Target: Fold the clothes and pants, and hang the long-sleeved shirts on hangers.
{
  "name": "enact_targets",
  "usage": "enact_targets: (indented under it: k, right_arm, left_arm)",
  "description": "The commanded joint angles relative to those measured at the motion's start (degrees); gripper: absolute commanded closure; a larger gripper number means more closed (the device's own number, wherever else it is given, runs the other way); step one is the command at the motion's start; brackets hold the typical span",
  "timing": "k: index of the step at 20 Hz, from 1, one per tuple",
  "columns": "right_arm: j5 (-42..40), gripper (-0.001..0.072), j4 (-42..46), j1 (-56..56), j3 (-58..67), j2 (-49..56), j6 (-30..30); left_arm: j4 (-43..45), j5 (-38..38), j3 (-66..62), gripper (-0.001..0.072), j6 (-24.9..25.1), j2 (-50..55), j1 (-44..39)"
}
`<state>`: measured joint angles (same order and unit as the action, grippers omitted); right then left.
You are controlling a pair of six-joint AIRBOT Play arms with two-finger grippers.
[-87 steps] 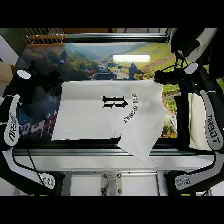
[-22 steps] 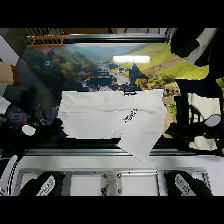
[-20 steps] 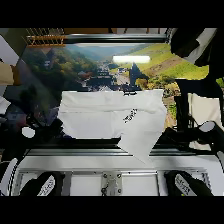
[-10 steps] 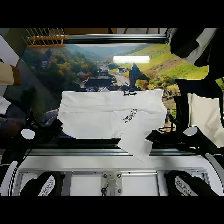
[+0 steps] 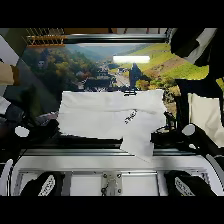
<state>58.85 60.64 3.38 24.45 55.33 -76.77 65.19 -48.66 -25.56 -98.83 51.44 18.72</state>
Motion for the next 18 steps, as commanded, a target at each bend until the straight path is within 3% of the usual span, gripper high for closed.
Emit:
enact_targets:
  k: [1, 4, 8, 18]
  right_arm:
    - [11.80, 0.0703, 11.39, -0.13, 1.60, -7.32, -2.86]
    - [16.50, 0.0704, 14.71, -0.13, 2.45, -12.98, -5.16]
    - [16.81, 0.0704, 14.86, -0.15, 9.60, -11.17, -5.18]
    - [11.74, 0.0704, 15.23, -0.26, 34.49, 13.57, -4.92]
  left_arm:
    - [6.01, -13.27, -2.01, 0.0700, 6.10, -2.01, 4.48]
    - [8.28, -17.92, -1.99, 0.0701, 6.08, -6.36, 4.17]
    - [8.74, -18.10, -5.16, 0.0701, 5.79, -5.88, -2.47]
    - [8.31, -14.08, -29.68, 0.0701, 6.43, 21.94, -9.18]
